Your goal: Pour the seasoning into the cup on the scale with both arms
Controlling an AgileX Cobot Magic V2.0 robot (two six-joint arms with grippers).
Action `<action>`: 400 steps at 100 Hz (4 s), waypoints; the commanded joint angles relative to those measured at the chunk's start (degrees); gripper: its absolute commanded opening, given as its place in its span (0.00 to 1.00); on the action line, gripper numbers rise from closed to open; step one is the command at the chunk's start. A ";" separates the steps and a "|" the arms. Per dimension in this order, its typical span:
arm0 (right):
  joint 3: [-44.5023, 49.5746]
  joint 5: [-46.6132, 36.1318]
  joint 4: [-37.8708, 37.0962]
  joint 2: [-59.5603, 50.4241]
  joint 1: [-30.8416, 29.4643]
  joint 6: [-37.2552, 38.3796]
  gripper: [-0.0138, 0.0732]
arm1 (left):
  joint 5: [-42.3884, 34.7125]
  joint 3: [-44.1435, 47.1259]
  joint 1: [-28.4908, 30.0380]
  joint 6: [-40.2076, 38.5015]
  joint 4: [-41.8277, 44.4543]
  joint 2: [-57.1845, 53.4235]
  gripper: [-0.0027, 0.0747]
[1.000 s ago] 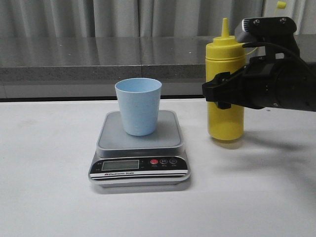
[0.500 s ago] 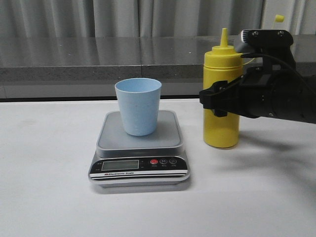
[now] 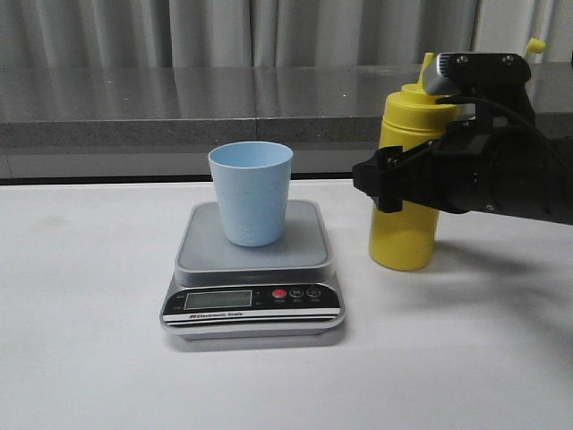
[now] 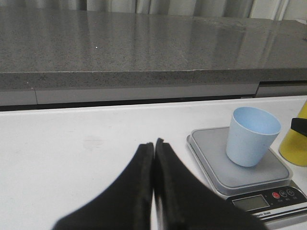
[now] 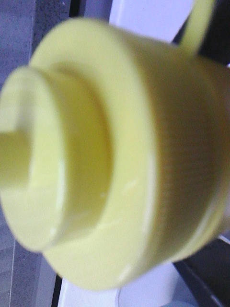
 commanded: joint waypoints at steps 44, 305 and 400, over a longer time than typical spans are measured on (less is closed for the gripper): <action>2.49 -5.74 -0.01 -5.02 0.10 0.10 0.90 | -4.20 -1.55 0.02 0.02 -0.59 0.47 0.01; 18.40 63.93 5.62 -91.03 -7.56 -8.10 0.08 | -4.20 -1.55 0.02 0.02 -0.59 0.47 0.01; 25.22 63.83 2.98 -105.03 -14.61 -7.02 0.08 | -4.20 -1.55 0.02 0.02 -0.59 0.47 0.01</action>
